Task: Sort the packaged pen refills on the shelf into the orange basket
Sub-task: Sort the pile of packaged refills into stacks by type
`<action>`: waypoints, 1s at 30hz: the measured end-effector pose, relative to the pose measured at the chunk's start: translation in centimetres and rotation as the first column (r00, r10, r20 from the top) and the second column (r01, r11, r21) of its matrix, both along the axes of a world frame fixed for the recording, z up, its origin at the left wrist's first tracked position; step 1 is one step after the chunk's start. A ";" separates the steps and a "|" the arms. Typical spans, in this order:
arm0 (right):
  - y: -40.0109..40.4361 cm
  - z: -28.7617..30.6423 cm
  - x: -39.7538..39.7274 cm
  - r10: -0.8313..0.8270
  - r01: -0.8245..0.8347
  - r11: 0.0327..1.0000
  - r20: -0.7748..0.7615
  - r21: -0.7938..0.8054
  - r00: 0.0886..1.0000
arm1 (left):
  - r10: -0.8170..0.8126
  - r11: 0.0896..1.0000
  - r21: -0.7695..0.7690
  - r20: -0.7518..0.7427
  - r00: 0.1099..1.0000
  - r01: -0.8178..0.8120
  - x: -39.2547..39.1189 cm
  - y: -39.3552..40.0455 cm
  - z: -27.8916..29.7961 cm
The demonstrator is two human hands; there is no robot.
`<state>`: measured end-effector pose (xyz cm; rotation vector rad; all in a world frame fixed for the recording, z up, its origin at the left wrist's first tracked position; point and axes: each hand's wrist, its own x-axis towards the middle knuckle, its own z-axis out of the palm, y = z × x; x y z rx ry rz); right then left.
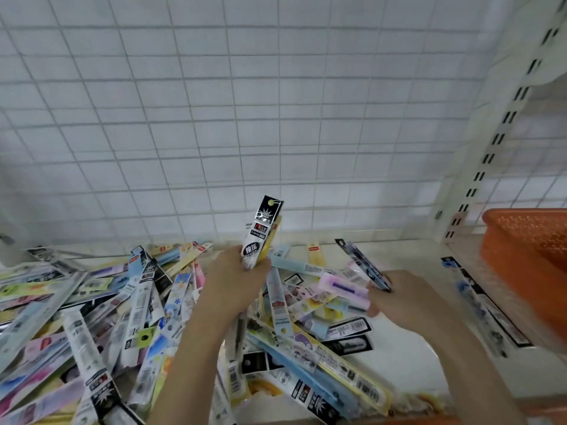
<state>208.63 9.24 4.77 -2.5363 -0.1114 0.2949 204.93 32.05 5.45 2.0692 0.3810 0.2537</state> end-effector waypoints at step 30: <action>-4.5 0.1 6.4 0.245 -0.246 0.969 0.078 0.005 0.966 | 0.160 0.927 0.371 -0.259 0.953 -0.055 7.3 -6.8 0.1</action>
